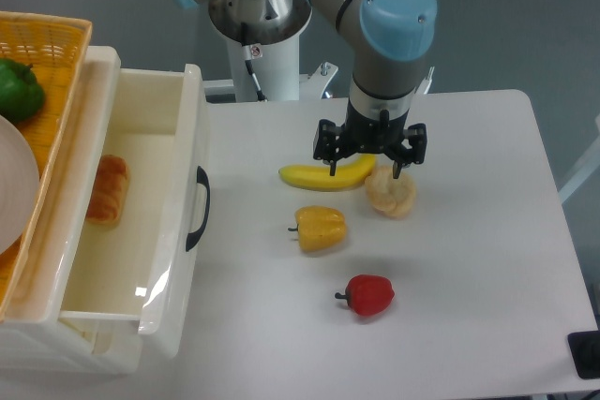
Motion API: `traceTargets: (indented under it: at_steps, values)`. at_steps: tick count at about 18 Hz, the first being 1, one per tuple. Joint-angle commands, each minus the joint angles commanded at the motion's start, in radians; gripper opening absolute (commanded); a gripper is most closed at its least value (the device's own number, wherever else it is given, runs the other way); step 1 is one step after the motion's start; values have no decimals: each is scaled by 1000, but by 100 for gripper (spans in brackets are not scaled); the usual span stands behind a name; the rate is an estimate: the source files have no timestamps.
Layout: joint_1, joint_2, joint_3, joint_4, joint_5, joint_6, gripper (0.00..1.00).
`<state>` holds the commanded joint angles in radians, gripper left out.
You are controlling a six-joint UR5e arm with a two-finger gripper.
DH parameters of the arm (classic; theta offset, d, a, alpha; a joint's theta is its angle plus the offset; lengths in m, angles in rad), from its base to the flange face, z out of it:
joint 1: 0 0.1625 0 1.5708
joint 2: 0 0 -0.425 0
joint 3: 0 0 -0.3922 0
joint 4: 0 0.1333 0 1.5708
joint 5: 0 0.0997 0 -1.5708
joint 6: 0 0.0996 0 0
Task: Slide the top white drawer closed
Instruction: 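Lower the gripper and move it toward the open white drawer's front, then move the gripper sideways to the drawer front beside its black handle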
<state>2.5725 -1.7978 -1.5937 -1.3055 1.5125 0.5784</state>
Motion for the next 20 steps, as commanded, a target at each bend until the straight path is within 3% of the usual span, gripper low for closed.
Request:
traceTargets:
  at_steps: [4,9,20]
  values:
    - [-9,-32,8,38,-5,-161,100]
    - [-73,-66,12,48,-11,-235,100]
    - [-146,-129,21,75,-124,-250,100]
